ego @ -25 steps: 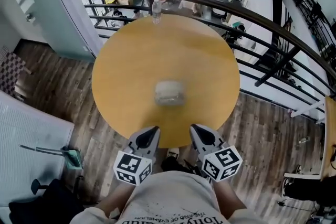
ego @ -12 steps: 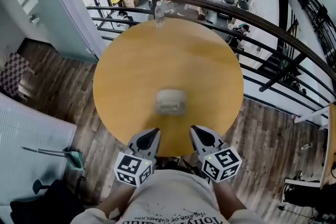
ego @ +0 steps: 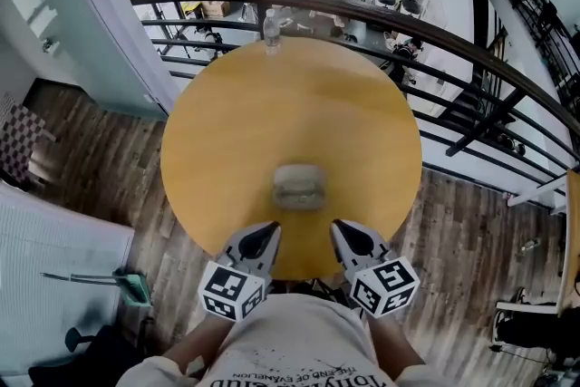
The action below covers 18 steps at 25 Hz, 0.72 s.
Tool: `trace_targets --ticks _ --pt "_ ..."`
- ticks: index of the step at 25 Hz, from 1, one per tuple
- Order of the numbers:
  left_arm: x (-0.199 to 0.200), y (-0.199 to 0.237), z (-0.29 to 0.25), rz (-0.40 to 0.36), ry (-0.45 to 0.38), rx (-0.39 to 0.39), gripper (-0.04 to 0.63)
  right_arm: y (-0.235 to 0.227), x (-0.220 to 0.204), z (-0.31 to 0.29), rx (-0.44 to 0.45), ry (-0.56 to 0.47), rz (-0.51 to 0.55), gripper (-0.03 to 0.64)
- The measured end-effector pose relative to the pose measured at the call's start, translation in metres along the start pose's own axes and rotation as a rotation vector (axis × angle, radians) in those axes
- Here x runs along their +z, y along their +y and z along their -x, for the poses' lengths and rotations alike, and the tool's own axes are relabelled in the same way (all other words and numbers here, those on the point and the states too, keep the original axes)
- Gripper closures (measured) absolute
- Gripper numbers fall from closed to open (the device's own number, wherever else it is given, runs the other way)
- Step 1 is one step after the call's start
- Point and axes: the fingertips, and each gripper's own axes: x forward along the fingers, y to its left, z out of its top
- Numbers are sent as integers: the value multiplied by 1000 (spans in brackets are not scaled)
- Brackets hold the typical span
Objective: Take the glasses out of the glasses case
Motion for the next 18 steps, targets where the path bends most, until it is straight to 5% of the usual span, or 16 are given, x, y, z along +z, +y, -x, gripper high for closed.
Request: trace_targets --ticks 18 --pt "-9 26 -29 -14 61 -60 571 -17 -9 -33 -52 34 -8 598"
